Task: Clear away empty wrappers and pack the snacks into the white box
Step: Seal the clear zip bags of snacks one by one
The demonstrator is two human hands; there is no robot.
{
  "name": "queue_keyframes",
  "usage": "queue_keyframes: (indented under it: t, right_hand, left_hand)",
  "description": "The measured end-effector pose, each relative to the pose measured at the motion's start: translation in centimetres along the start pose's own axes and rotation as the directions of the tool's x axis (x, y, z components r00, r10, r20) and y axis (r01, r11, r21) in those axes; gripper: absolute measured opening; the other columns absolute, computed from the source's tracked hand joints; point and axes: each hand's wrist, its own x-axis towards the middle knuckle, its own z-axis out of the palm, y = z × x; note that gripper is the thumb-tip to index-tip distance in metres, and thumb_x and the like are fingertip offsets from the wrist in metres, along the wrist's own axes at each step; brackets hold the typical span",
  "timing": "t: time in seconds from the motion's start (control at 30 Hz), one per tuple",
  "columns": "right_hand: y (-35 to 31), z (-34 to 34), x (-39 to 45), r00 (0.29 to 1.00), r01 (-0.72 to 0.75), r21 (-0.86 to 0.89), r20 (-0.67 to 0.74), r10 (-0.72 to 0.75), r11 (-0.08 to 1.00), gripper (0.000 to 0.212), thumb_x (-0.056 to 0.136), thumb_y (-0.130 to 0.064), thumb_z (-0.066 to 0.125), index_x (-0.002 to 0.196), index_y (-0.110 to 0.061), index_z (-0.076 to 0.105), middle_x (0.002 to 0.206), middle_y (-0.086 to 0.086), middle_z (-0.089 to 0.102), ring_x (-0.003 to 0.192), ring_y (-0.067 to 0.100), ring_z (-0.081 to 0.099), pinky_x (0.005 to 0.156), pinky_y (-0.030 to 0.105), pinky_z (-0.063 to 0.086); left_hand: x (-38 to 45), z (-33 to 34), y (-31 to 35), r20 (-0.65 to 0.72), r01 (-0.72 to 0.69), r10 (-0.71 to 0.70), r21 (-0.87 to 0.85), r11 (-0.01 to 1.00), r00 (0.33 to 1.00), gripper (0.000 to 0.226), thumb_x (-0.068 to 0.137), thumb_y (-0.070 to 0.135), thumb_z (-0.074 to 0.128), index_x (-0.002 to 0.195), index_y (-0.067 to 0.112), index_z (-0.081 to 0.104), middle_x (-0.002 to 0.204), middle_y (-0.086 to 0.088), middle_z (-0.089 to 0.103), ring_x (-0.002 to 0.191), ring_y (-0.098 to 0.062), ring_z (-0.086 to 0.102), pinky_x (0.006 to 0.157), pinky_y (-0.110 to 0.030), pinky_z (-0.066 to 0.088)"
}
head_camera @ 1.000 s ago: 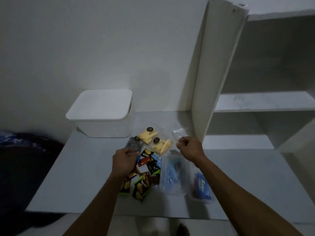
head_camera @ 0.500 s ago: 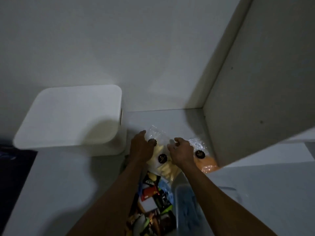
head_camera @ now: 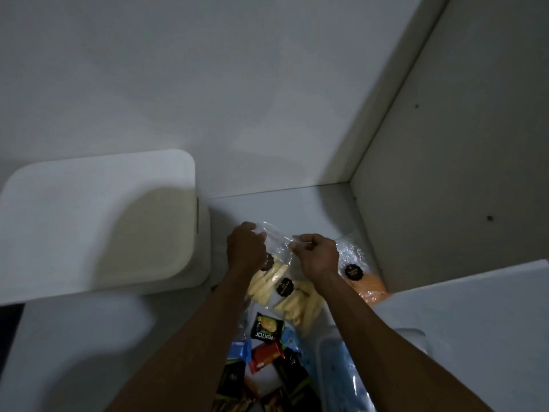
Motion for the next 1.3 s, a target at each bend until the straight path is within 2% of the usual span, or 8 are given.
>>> queue_keyframes:
  t: [0.1, 0.27, 0.47, 0.57, 0.7, 0.87, 1.03, 1.3]
  right_hand:
    - [-1.0, -1.5, -1.3, 0.999, 0.031, 0.130, 0.032, -0.036, 0.991, 0.011, 0.079, -0.014, 0.081, 0.081, -0.020, 0.072, 0.082, 0.001, 0.072, 0.077, 0.013, 0.066, 0.081, 0.034, 0.059]
    - [-3.8, -5.4, -4.7, 0.984, 0.126, 0.234, 0.093, -0.151, 0.964, 0.012, 0.079, -0.012, 0.081, 0.088, -0.017, 0.073, 0.080, 0.001, 0.071, 0.077, 0.013, 0.065, 0.075, 0.026, 0.055]
    - [-7.5, -11.8, -10.1, 0.925, 0.288, 0.268, 0.170, -0.340, 0.919, 0.011, 0.080, -0.014, 0.081, 0.089, -0.016, 0.074, 0.087, 0.009, 0.072, 0.080, 0.014, 0.065, 0.078, 0.027, 0.055]
    - [-9.0, -14.7, -12.8, 0.861, 0.394, 0.253, 0.235, -0.451, 0.884, 0.009, 0.081, -0.018, 0.080, 0.086, -0.019, 0.073, 0.081, 0.004, 0.070, 0.077, 0.011, 0.065, 0.075, 0.020, 0.054]
    - [-10.1, -17.2, -16.0, 0.782, 0.465, 0.284, 0.312, -0.539, 0.838, 0.013, 0.083, -0.013, 0.078, 0.094, -0.009, 0.073, 0.079, 0.006, 0.064, 0.073, 0.008, 0.061, 0.065, 0.009, 0.049]
    - [-10.6, -18.2, -18.7, 0.696, 0.582, 0.179, 0.395, -0.600, 0.793, 0.021, 0.077, -0.026, 0.083, 0.095, -0.019, 0.074, 0.078, -0.008, 0.069, 0.079, 0.010, 0.066, 0.081, 0.029, 0.058]
    - [-13.0, -18.1, -22.1, 0.588, 0.759, 0.005, 0.427, -0.687, 0.652, 0.027, 0.081, -0.036, 0.079, 0.101, -0.020, 0.074, 0.093, -0.008, 0.072, 0.088, 0.007, 0.065, 0.071, 0.020, 0.050]
    - [-16.1, -15.5, -24.8, 0.525, 0.843, -0.192, 0.500, -0.689, 0.503, 0.020, 0.089, -0.040, 0.068, 0.097, -0.023, 0.075, 0.103, -0.008, 0.071, 0.100, 0.013, 0.060, 0.086, 0.040, 0.052]
  left_hand:
    - [-1.8, -1.2, 1.0, -0.062, -0.095, 0.093, -0.044, 0.994, 0.994, 0.018, 0.089, 0.018, 0.063, 0.099, 0.005, 0.071, 0.103, -0.010, 0.072, 0.095, -0.024, 0.067, 0.082, -0.026, 0.050]
    - [-7.6, -3.9, 3.4, -0.215, -0.244, 0.197, -0.218, 0.945, 0.956, 0.013, 0.091, 0.016, 0.065, 0.094, 0.006, 0.071, 0.084, -0.006, 0.072, 0.076, -0.018, 0.065, 0.072, -0.031, 0.053]
    - [-16.1, -7.3, 7.4, -0.315, -0.252, 0.126, -0.401, 0.881, 0.941, 0.014, 0.090, 0.030, 0.066, 0.095, 0.018, 0.071, 0.078, 0.003, 0.070, 0.076, -0.011, 0.066, 0.074, -0.027, 0.051]
    - [-20.0, -8.9, 8.9, -0.339, -0.264, 0.095, -0.497, 0.826, 0.936, 0.010, 0.089, 0.028, 0.067, 0.092, 0.019, 0.071, 0.080, 0.000, 0.070, 0.078, -0.015, 0.066, 0.077, -0.039, 0.058]
    - [-24.4, -10.6, 9.6, -0.376, -0.291, 0.072, -0.568, 0.770, 0.924, 0.003, 0.088, 0.029, 0.069, 0.087, 0.027, 0.070, 0.081, -0.002, 0.070, 0.079, -0.019, 0.067, 0.080, -0.045, 0.059]
    - [-28.5, -11.6, 10.0, -0.361, -0.269, 0.005, -0.686, 0.676, 0.933, 0.003, 0.088, 0.027, 0.070, 0.088, 0.024, 0.071, 0.083, -0.001, 0.068, 0.079, -0.016, 0.062, 0.079, -0.041, 0.058]
    - [-30.0, -12.6, 10.3, -0.375, -0.279, 0.013, -0.668, 0.690, 0.927, 0.007, 0.089, 0.029, 0.069, 0.083, 0.026, 0.071, 0.084, 0.003, 0.069, 0.082, -0.016, 0.064, 0.084, -0.043, 0.057]
    - [-30.3, -14.9, 10.1, -0.373, -0.284, 0.022, -0.665, 0.690, 0.928, 0.007, 0.090, 0.025, 0.067, 0.085, 0.025, 0.071, 0.095, 0.003, 0.069, 0.095, -0.019, 0.063, 0.090, -0.046, 0.055]
